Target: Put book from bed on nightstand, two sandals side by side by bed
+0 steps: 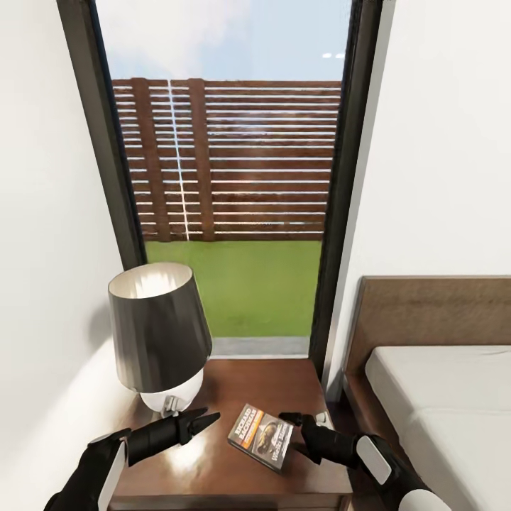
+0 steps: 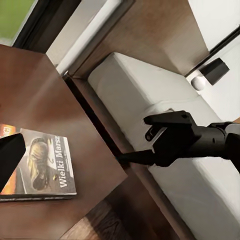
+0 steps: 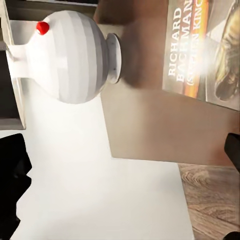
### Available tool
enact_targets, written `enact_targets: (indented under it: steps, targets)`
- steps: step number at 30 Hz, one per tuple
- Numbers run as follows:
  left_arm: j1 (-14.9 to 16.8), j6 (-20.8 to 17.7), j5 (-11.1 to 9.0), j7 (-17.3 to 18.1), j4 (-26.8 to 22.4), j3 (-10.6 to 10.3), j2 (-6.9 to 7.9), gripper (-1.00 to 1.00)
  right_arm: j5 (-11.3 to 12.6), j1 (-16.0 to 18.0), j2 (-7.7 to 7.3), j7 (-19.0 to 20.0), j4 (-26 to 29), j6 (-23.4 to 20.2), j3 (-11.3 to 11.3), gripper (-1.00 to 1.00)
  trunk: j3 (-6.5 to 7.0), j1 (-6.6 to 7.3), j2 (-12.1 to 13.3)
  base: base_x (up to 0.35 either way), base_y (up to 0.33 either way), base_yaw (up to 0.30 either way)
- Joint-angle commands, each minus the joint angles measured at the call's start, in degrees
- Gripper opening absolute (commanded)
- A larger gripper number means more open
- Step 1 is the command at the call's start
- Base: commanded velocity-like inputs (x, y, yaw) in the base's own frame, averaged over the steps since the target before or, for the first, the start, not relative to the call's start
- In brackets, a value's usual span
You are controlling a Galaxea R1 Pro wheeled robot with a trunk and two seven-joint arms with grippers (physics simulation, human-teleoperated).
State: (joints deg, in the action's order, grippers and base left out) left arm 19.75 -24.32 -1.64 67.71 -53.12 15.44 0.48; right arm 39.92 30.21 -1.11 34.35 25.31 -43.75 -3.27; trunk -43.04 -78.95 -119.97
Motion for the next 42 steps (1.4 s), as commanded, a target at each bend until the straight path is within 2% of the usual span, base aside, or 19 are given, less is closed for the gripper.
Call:
enact_targets:
  steps: [1, 3, 5, 6, 8, 9, 12, 15, 16, 18, 19, 21, 25, 27, 29, 31, 33, 37, 42]
  targets:
    - [-0.1, -0.5, 0.0, -0.4, 0.7, 0.1, 0.02, 1.00, -0.2, 0.0, -0.60, 0.1, -0.1, 0.4, -0.2, 1.00, 0.13, 0.24, 0.4, 0.000, 0.000, 0.000]
    - [-0.1, -0.4, 0.1, -1.0, 1.6, 0.1, 0.05, 1.00, -0.3, -0.1, -1.89, 0.1, -0.1, 1.6, -0.2, 1.00, 0.48, 0.68, 1.2, 0.000, 0.000, 0.000]
    - [-0.2, 0.0, 0.2, -2.7, 3.7, 0.1, 0.10, 1.00, -0.4, -0.1, -5.82, 0.2, -0.4, 5.4, -0.1, 1.00, 0.84, 1.11, 2.0, 0.000, 0.000, 0.000]
    - [-0.2, 0.3, 0.2, -3.2, 4.3, 0.1, 0.11, 1.00, -0.5, -0.1, -6.86, 0.2, -0.4, 6.5, -0.1, 1.00, 1.02, 1.33, 2.4, 0.000, 0.000, 0.000]
    - [-0.2, 1.9, 0.3, -6.1, 6.5, 0.1, 0.13, 1.00, -1.1, -0.3, -10.47, 0.2, -0.7, 10.8, 0.0, 1.00, 1.38, 1.77, 3.2, 0.000, 0.000, 0.000]
    - [-0.2, 2.4, 0.3, -6.9, 7.1, 0.0, 0.13, 1.00, -1.4, -0.3, -11.19, 0.2, -0.7, 11.8, 0.0, 1.00, 1.56, 1.99, 3.6, 0.000, 0.000, 0.000]
    - [-0.2, 5.6, 0.3, -10.2, 10.8, 0.0, 0.14, 1.00, -5.7, -0.4, -13.50, 0.1, -2.0, 15.5, 0.0, 1.00, 2.10, 2.65, 4.8, 0.000, 0.000, 0.000]
    - [-0.2, 8.1, 0.3, -12.1, 13.8, 0.0, 0.12, 1.00, -11.8, -0.5, -14.12, 0.1, -5.1, 19.1, 0.0, 1.00, 2.64, 3.31, 6.0, 0.000, 0.000, 0.000]
    - [-0.3, 10.3, 0.3, -13.9, 16.7, 0.0, 0.12, 1.00, -17.5, -0.5, -14.24, 0.1, -9.1, 23.9, 0.0, 1.00, 2.82, 3.53, 6.4, 0.000, 0.000, 0.000]
    - [-0.2, 13.1, 0.3, -16.5, 20.2, -0.1, 0.18, 1.00, -23.0, -0.5, -14.22, 0.2, -13.6, 30.0, 0.0, 1.00, 3.18, 3.97, 7.2, 0.000, 0.000, 0.000]
    - [-0.2, 14.0, 0.3, -17.2, 21.1, -0.1, 0.23, 1.00, -24.0, -0.5, -14.19, 0.2, -14.7, 31.5, 0.0, 1.00, 3.36, 4.19, 7.6, 0.000, 0.000, 0.000]
    - [-0.2, 21.8, 0.4, -21.5, 29.5, -0.2, 0.58, 1.00, -27.8, -0.5, -14.07, 0.1, -21.3, 38.6, 0.0, 1.00, 3.72, 4.63, 8.4, 0.000, 0.000, 0.000]
    - [-0.3, 28.2, 0.6, -25.0, 36.5, -0.3, 0.55, 1.00, -29.2, -0.5, -14.02, 0.0, -26.8, 40.1, 0.0, 1.00, 4.43, 5.51, 10.0, 0.000, 0.000, 0.000]
    - [-0.3, 30.4, 1.9, -27.1, 39.5, -0.4, 0.57, 1.00, -30.5, -0.5, -14.01, 0.0, -28.6, 40.3, 0.0, 1.00, 4.79, 5.95, 10.8, 0.000, 0.000, 0.000]
    - [-0.3, 31.6, 3.6, -28.7, 42.1, -0.4, 0.56, 1.00, -31.8, -0.7, -14.01, -0.1, -29.3, 40.3, 0.0, 1.00, 5.15, 6.39, 11.6, 0.000, 0.000, 0.000]
    - [-0.3, 34.2, 8.7, -33.7, 48.1, -0.4, 0.33, 1.00, -34.9, -2.6, -14.01, -0.3, -29.8, 40.4, 0.0, 1.00, 5.51, 6.82, 12.4, 0.000, 0.000, 0.000]
    - [-0.4, 35.4, 10.6, -37.4, 50.5, -0.4, 0.08, 1.00, -36.0, -3.2, -13.96, -0.3, -29.9, 40.4, 0.0, 1.00, 5.87, 7.26, 13.2, 0.000, 0.000, 0.000]
    - [-1.1, 35.8, 11.8, -44.6, 51.9, -0.4, -0.53, 1.00, -36.8, -3.6, -13.15, -0.5, -30.1, 40.1, 0.0, 1.00, 6.59, 8.14, 14.8, 0.000, 0.000, 0.000]
    - [-5.8, 35.8, 12.0, -48.3, 52.1, -0.4, -0.72, 1.00, -36.9, -3.7, -11.73, -0.4, -30.1, 39.5, 0.0, 1.00, 7.49, 9.24, 16.8, 0.000, 0.000, 0.000]
